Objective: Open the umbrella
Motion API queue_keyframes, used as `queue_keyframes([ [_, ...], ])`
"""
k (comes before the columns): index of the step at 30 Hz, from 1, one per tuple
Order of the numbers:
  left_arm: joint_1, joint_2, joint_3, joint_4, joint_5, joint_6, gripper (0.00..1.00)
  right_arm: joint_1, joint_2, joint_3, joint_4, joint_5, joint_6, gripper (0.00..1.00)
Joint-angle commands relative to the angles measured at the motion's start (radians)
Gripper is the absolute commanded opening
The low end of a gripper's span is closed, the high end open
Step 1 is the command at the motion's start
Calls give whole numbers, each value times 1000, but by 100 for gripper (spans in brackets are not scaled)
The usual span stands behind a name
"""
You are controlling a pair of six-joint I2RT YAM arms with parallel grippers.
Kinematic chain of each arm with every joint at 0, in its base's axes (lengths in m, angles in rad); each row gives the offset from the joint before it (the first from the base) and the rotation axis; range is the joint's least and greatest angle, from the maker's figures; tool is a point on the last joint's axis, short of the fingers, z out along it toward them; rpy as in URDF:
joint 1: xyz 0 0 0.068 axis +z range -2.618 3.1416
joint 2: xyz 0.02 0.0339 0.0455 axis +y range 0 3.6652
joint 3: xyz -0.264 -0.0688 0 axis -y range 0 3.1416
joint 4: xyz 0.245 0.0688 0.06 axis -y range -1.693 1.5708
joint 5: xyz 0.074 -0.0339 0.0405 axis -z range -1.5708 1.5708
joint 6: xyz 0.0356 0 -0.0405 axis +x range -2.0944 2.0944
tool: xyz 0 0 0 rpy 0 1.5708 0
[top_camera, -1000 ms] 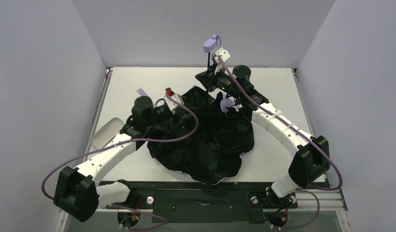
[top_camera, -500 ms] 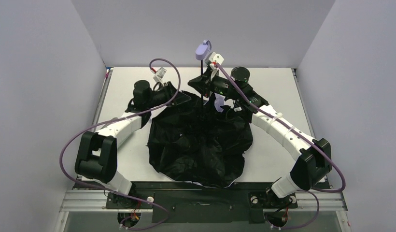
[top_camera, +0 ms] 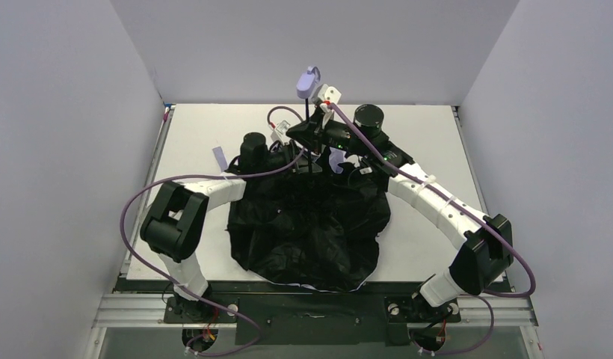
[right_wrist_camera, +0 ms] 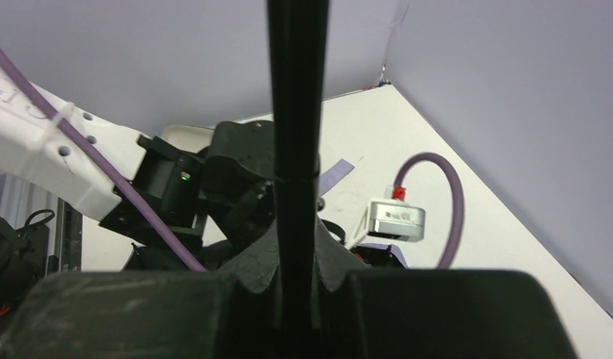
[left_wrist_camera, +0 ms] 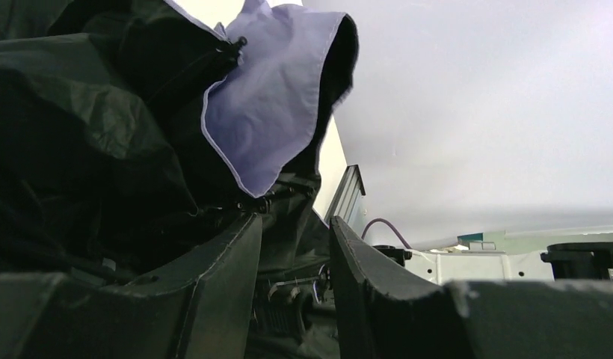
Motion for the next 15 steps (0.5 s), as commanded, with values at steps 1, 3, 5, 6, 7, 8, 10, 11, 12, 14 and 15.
queue_keyframes([
  [1,-30,53,93,41,-21,2,36,20,-57,76,90,-41,-8,0],
  [3,-31,85,102,36,-41,-10,38,26,-55,86,95,-41,2,0],
  [5,-20,113,101,50,-81,-15,39,31,-58,92,104,-47,28,0],
  [6,-10,130,103,52,-91,-12,39,35,-60,94,105,-50,41,0],
  [7,4,138,109,52,-109,-4,39,37,-67,95,105,-54,46,0],
  [8,11,160,115,53,-116,-1,40,41,-74,95,104,-57,58,0],
  [10,36,194,130,51,-140,7,40,44,-83,96,103,-62,75,0],
  [11,53,205,135,43,-165,10,41,44,-86,97,103,-64,82,0],
  [12,62,226,137,40,-175,9,42,45,-93,96,103,-65,94,0],
  [14,89,253,146,26,-190,18,45,45,-102,98,98,-67,104,0],
  [15,104,257,155,-2,-203,29,46,45,-106,98,89,-69,105,0],
])
